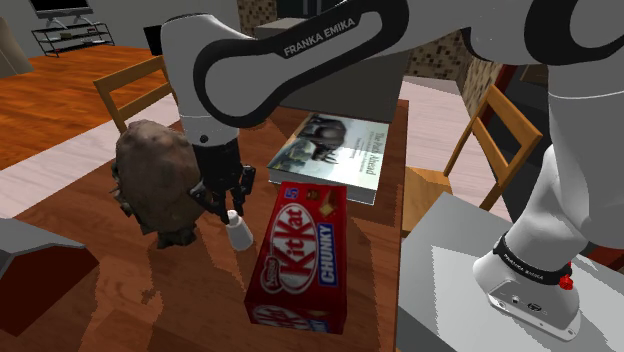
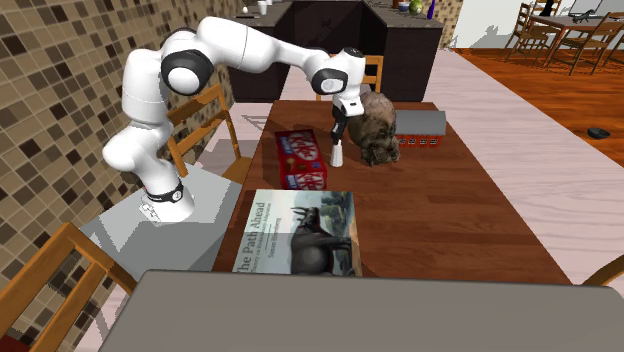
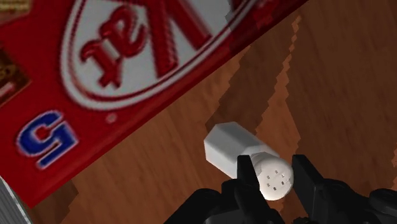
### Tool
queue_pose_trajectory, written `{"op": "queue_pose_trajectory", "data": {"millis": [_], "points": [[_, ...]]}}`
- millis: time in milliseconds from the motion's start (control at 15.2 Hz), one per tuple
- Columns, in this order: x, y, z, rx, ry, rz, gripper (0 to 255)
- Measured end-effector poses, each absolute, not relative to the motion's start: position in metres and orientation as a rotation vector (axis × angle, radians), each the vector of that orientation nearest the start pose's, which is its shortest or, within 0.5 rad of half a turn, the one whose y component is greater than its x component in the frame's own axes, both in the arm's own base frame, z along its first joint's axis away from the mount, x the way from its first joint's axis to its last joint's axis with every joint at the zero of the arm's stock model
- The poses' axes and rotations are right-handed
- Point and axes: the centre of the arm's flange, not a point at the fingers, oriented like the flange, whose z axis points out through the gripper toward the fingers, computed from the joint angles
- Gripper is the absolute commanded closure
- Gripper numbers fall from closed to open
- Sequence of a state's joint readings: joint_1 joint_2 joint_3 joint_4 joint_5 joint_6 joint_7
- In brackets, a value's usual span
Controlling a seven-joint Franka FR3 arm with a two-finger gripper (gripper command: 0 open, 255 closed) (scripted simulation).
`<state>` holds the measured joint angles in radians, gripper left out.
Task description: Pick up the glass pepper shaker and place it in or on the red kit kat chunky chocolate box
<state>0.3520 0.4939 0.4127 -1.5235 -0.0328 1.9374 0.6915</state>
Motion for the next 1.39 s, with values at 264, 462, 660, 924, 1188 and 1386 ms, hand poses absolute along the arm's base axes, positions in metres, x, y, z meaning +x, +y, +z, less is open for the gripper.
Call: {"op": "queue_pose_trajectory", "data": {"millis": [264, 462, 660, 924, 1188, 1386], "points": [[0.523, 0.436, 0.398, -3.050, -0.057, 0.234, 255], [0.525, 0.435, 0.413, -3.050, -0.057, 0.235, 255], [0.524, 0.435, 0.429, -3.050, -0.057, 0.236, 255], [0.524, 0.436, 0.449, -3.050, -0.057, 0.236, 255], [0.524, 0.435, 0.470, -3.050, -0.057, 0.236, 255], [0.523, 0.435, 0.486, -3.050, -0.056, 0.236, 255]]}}
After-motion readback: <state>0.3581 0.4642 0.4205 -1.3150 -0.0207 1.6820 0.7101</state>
